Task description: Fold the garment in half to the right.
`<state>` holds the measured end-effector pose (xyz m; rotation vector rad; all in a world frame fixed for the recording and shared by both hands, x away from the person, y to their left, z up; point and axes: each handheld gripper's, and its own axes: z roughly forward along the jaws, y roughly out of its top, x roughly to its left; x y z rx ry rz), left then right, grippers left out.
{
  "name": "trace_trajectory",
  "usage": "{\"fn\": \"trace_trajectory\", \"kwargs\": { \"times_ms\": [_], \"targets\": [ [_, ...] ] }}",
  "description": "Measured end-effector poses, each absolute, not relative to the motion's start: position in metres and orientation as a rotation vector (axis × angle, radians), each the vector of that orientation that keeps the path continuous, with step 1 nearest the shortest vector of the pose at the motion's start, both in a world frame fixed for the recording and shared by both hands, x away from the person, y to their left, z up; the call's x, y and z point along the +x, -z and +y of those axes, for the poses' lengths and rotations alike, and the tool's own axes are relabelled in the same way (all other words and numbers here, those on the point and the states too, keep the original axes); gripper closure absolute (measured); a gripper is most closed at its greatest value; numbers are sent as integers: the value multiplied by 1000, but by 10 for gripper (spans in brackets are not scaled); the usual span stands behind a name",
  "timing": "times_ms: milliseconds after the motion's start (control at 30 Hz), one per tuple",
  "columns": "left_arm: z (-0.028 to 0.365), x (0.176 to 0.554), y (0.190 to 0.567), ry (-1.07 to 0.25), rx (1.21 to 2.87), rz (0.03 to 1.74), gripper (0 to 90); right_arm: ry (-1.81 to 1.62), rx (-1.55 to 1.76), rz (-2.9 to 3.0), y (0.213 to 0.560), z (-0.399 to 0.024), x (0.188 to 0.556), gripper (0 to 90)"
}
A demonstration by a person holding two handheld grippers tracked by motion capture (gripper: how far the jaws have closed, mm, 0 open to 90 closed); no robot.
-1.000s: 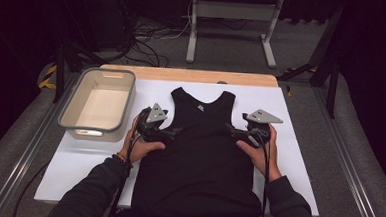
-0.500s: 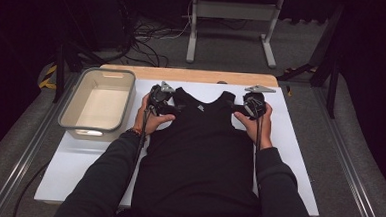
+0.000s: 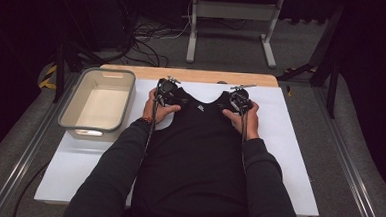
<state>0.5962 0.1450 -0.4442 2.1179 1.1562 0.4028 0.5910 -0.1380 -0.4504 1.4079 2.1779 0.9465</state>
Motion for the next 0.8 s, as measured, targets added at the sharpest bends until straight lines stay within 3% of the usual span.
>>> {"fn": "trace_trajectory", "kwargs": {
  "times_ms": [167,233,433,500,600,800],
  "targets": [
    [140,599,451,-401,2146,1160,187,-936,1405,2163,452,-137,596,214],
    [137,596,451,-425,2159,1156,199,-939,1377,2184,451,-133,594,299],
    [134,589,448,-392,2194,1068,503,-984,1320,2237,450,-122,590,625],
    [133,587,447,-361,2195,1042,654,-1027,1327,2263,449,-124,590,810],
    [130,584,447,-363,2201,1018,794,-1036,1320,2266,449,-123,588,836],
    [134,572,434,-443,2152,984,829,-1060,1265,2203,434,-122,580,848]
  ]
}}
